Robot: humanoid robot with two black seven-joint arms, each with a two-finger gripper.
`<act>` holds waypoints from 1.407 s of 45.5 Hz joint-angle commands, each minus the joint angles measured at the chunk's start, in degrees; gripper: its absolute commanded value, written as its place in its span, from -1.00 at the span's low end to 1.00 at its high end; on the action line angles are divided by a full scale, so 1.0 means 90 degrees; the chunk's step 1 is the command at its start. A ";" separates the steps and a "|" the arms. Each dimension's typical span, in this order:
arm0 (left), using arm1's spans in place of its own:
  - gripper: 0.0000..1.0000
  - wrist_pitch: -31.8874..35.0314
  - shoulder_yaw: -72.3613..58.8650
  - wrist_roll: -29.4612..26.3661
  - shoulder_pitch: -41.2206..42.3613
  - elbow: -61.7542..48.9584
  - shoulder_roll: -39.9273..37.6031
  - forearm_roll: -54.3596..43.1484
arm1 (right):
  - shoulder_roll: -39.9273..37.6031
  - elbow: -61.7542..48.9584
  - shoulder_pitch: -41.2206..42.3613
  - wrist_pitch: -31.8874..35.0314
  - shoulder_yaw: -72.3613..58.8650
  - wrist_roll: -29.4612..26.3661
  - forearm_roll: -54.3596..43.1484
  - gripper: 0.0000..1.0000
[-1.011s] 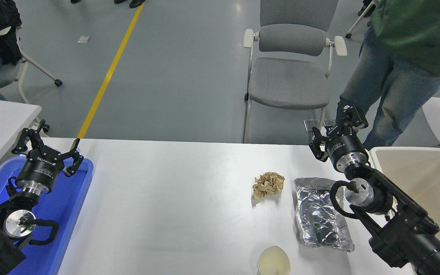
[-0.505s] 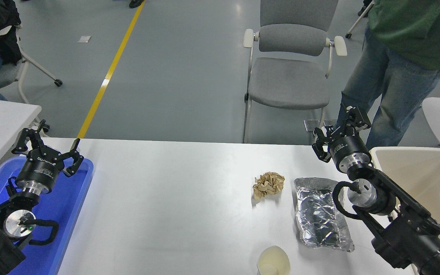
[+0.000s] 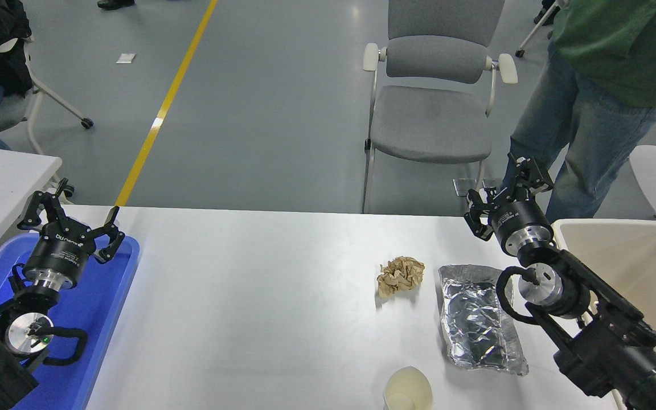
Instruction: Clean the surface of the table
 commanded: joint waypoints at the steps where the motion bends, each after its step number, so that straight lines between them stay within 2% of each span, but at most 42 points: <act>1: 1.00 0.0000 0.0000 0.0002 0.0000 0.0000 0.0000 0.0000 | -0.0585 0.0046 0.0029 0.0099 -0.0573 0.0001 0.0173 1.00; 5: 1.00 0.0000 -0.0009 0.0011 0.0000 0.0000 0.0000 0.0000 | -0.1054 0.0046 0.0087 0.0488 -0.0964 0.0001 0.0163 1.00; 7: 1.00 0.0000 -0.0009 0.0011 0.0000 0.0000 0.0000 0.0000 | -0.1562 0.0046 0.0088 0.1230 -0.1227 0.0011 0.0182 1.00; 11: 1.00 0.0000 -0.0009 0.0011 0.0000 0.0000 0.0000 0.0000 | -0.2050 0.0269 0.0097 0.1885 -0.1491 0.0001 0.0173 1.00; 20: 1.00 0.0000 -0.0009 0.0011 0.0000 0.0000 0.0000 0.0000 | -0.3915 0.2065 0.0097 0.2179 -0.2194 -0.0009 -0.0246 1.00; 26: 1.00 0.0000 -0.0009 0.0011 0.0000 0.0000 0.0000 0.0000 | -0.4872 0.2857 0.0049 0.2423 -0.2312 -0.0038 -0.1212 1.00; 33: 1.00 0.0000 -0.0009 0.0011 0.0000 0.0000 0.0000 0.0000 | -0.5205 0.3131 -0.0030 0.2599 -0.2555 -0.0058 -0.2268 1.00; 41: 1.00 0.0000 -0.0009 0.0011 0.0000 0.0000 0.0000 0.0000 | -0.5606 0.3717 0.0419 0.2609 -0.3853 -0.0058 -0.3166 1.00; 53: 1.00 0.0000 -0.0009 0.0011 0.0000 0.0000 0.0000 0.0000 | -0.5977 0.4137 0.0498 0.2677 -0.4587 -0.0195 -0.6231 1.00; 64: 1.00 0.0000 -0.0009 0.0011 0.0000 0.0000 0.0000 0.0000 | -0.6153 0.4487 0.0488 0.2990 -0.5153 -0.0195 -0.8175 1.00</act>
